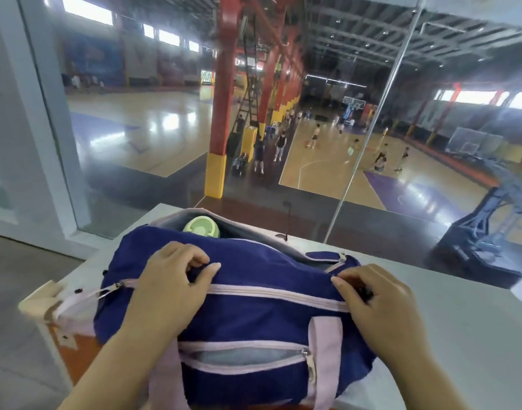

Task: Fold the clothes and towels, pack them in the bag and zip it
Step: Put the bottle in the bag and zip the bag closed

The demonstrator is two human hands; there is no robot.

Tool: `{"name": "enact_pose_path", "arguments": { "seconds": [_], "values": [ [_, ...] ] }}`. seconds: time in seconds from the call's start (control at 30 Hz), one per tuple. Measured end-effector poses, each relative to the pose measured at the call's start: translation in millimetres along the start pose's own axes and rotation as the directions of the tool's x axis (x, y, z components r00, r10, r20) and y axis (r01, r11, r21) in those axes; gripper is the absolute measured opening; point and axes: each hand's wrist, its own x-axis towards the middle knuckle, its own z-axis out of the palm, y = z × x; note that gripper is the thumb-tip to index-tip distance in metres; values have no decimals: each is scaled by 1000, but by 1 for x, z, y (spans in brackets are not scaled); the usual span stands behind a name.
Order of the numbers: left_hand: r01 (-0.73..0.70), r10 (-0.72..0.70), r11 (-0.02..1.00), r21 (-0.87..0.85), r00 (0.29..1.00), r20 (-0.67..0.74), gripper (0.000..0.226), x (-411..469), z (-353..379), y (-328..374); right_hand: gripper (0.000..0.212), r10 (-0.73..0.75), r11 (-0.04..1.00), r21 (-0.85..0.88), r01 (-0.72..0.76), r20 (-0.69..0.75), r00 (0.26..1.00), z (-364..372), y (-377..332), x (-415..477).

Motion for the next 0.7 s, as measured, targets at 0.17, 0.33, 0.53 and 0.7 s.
{"name": "enact_pose_path", "arguments": {
  "seconds": [0.17, 0.33, 0.53, 0.7],
  "values": [
    [-242, 247, 969, -46, 959, 140, 12, 24, 44, 54, 8, 219, 973, -91, -211, 87, 972, -8, 34, 19],
    [-329, 339, 940, -89, 874, 348, 17, 49, 103, 102, 30, 347, 938, -96, -334, 222, 911, -2, 56, 42],
    [-322, 194, 941, 106, 769, 609, 31, 72, 157, 125, 41, 357, 901, 90, -424, 399, 845, 12, 72, 63],
    [-210, 111, 975, 76, 752, 650, 36, 78, 171, 133, 31, 339, 890, 173, -422, 368, 866, 18, 84, 66]
  ]
}}
